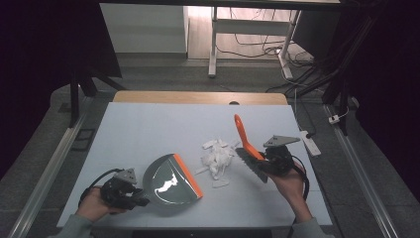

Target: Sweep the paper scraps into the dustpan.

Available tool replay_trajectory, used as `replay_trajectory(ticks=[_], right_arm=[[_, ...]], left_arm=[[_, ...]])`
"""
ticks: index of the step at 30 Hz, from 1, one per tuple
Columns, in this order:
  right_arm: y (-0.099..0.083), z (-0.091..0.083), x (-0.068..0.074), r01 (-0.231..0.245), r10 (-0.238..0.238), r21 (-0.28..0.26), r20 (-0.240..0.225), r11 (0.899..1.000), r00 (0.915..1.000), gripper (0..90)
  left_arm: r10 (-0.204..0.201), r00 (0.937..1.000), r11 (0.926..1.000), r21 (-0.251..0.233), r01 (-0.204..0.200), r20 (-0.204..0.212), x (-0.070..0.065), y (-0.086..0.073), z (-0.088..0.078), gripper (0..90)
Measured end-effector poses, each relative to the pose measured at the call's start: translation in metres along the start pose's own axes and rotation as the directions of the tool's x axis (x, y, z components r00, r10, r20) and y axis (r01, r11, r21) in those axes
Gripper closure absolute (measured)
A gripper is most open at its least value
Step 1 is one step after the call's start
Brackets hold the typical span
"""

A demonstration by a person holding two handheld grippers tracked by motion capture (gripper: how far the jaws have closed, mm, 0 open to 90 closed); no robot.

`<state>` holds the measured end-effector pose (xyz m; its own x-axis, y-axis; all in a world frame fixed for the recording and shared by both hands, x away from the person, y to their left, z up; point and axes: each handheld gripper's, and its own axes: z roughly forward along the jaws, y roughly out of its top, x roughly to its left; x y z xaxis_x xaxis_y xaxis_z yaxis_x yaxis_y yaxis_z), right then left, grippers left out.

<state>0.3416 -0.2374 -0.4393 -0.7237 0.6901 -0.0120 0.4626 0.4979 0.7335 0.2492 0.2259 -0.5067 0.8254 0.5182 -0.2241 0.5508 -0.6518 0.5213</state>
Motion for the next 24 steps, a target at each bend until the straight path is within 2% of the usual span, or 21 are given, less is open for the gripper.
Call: replay_trajectory(ticks=[5, 10, 15, 24], right_arm=[[0.004, -0.001, -0.001, -0.005, 0.005, -0.015, 0.016, 1.000, 0.9999, 70.3], [0.015, 0.005, -0.004, -0.019, 0.020, -0.035, 0.029, 0.999, 0.9994, 70.2], [0.026, 0.016, -0.006, 0.002, -0.001, -0.017, 0.058, 1.000, 0.9983, 70.2], [0.040, 0.037, -0.025, -0.033, 0.034, -0.012, 0.111, 0.999, 0.9932, 70.2]], left_arm=[[-0.003, 1.0000, 1.0000, -0.001, 0.003, 0.008, 0.001, 0.002, 0.002, 61.3], [-0.002, 0.9999, 1.0000, 0.003, 0.002, 0.014, 0.001, 0.002, 0.004, 61.3], [-0.002, 0.9997, 1.0000, 0.006, 0.002, 0.025, 0.001, 0.004, 0.007, 61.3], [-0.006, 0.9993, 0.9999, 0.011, 0.005, 0.038, 0.002, 0.005, 0.008, 61.4]])
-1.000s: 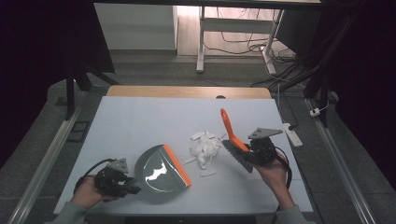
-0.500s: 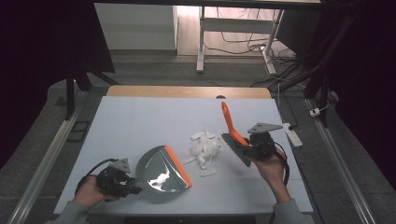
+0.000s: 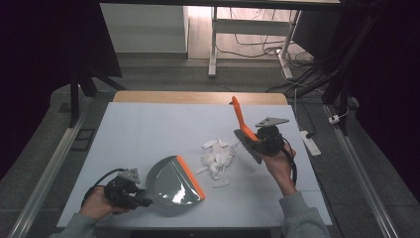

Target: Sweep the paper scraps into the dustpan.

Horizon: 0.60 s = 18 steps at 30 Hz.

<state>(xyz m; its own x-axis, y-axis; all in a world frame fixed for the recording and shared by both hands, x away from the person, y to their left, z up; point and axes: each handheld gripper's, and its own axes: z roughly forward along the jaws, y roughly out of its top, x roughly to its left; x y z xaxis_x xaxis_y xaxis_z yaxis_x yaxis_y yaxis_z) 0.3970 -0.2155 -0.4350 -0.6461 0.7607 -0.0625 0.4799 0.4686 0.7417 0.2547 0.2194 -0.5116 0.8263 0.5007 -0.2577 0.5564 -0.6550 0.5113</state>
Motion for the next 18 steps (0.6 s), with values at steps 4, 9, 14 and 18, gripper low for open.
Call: replay_trajectory(ticks=[4, 9, 14, 18], right_arm=[[0.001, 0.015, -0.008, -0.020, 0.019, 0.020, 0.021, 1.000, 0.9996, 70.2], [0.000, 0.035, -0.017, -0.041, 0.038, 0.050, 0.055, 0.998, 0.9978, 70.3], [0.003, 0.047, -0.022, -0.036, 0.029, 0.077, 0.087, 0.996, 0.9958, 70.3], [0.005, 0.054, -0.023, -0.037, 0.029, 0.087, 0.091, 0.995, 0.9955, 70.3]], left_arm=[[-0.002, 1.0000, 1.0000, 0.000, 0.002, 0.002, 0.000, 0.000, 0.001, 61.4], [-0.003, 1.0000, 1.0000, 0.000, 0.003, 0.005, 0.000, 0.000, 0.001, 61.4], [-0.001, 0.9999, 1.0000, 0.003, 0.001, 0.013, 0.000, 0.001, 0.002, 61.4], [-0.003, 0.9999, 1.0000, 0.002, 0.003, 0.016, 0.000, 0.001, 0.003, 61.4]])
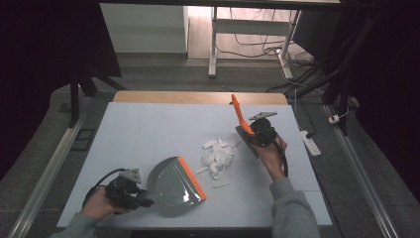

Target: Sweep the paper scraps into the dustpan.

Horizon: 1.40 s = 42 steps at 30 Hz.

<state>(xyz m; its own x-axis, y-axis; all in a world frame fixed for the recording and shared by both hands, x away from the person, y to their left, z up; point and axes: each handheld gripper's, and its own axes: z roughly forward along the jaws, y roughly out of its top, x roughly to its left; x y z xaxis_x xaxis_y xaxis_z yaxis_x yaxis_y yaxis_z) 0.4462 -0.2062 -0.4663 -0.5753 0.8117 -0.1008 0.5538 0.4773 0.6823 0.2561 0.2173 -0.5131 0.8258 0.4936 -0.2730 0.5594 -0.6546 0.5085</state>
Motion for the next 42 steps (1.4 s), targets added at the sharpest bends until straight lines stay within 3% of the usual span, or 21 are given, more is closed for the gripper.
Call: replay_trajectory(ticks=[10, 22, 28, 37, 42], right_arm=[[0.006, 0.011, 0.003, 0.016, -0.015, 0.021, -0.010, 1.000, 0.9998, 70.3], [0.016, 0.023, 0.028, 0.092, -0.090, 0.038, -0.044, 0.995, 0.9949, 70.3], [0.017, 0.024, 0.031, 0.105, -0.102, 0.040, -0.057, 0.994, 0.9931, 70.3], [0.022, 0.029, 0.046, 0.164, -0.160, 0.040, -0.090, 0.986, 0.9830, 70.3], [0.025, 0.033, 0.058, 0.204, -0.199, 0.036, -0.117, 0.978, 0.9731, 70.3]], left_arm=[[-0.005, 1.0000, 1.0000, 0.002, 0.005, 0.005, 0.001, 0.000, 0.001, 61.4], [-0.012, 0.9999, 0.9999, -0.001, 0.012, 0.007, 0.001, 0.001, 0.001, 61.3], [-0.011, 0.9999, 0.9999, 0.000, 0.011, 0.009, 0.002, 0.001, 0.002, 61.3], [-0.010, 0.9999, 1.0000, 0.000, 0.010, 0.007, 0.001, 0.002, 0.002, 61.3], [-0.011, 0.9999, 0.9999, 0.000, 0.011, 0.007, 0.001, 0.002, 0.002, 61.3]])
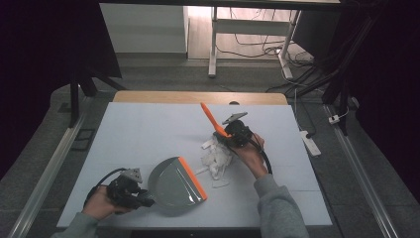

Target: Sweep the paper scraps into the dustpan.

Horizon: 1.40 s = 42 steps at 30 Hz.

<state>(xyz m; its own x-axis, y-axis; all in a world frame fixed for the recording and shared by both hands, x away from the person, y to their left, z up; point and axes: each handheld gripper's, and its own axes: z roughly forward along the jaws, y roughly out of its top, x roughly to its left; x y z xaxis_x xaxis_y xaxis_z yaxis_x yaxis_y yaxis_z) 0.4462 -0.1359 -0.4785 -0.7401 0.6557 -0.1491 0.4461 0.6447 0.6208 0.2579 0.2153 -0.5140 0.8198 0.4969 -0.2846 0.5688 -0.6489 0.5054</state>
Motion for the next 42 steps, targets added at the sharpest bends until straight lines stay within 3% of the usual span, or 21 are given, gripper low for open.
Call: replay_trajectory(ticks=[17, 27, 36, 42], right_arm=[[0.002, -0.002, 0.034, 0.080, -0.081, -0.017, -0.054, 0.997, 0.9953, 70.3], [0.005, -0.003, 0.051, 0.133, -0.134, -0.022, -0.101, 0.991, 0.9858, 70.3], [0.006, -0.007, 0.066, 0.187, -0.188, -0.023, -0.144, 0.982, 0.9716, 70.3], [0.004, -0.013, 0.079, 0.234, -0.237, -0.037, -0.191, 0.971, 0.9525, 70.3]], left_arm=[[-0.003, 1.0000, 1.0000, -0.002, 0.003, -0.002, 0.000, 0.001, 0.000, 61.3], [0.000, 1.0000, 1.0000, -0.001, 0.000, -0.001, 0.000, 0.001, 0.000, 61.3], [-0.001, 1.0000, 1.0000, -0.001, 0.001, -0.001, 0.000, 0.001, 0.000, 61.3], [0.000, 1.0000, 1.0000, 0.001, 0.000, -0.002, 0.000, 0.001, 0.000, 61.3]])
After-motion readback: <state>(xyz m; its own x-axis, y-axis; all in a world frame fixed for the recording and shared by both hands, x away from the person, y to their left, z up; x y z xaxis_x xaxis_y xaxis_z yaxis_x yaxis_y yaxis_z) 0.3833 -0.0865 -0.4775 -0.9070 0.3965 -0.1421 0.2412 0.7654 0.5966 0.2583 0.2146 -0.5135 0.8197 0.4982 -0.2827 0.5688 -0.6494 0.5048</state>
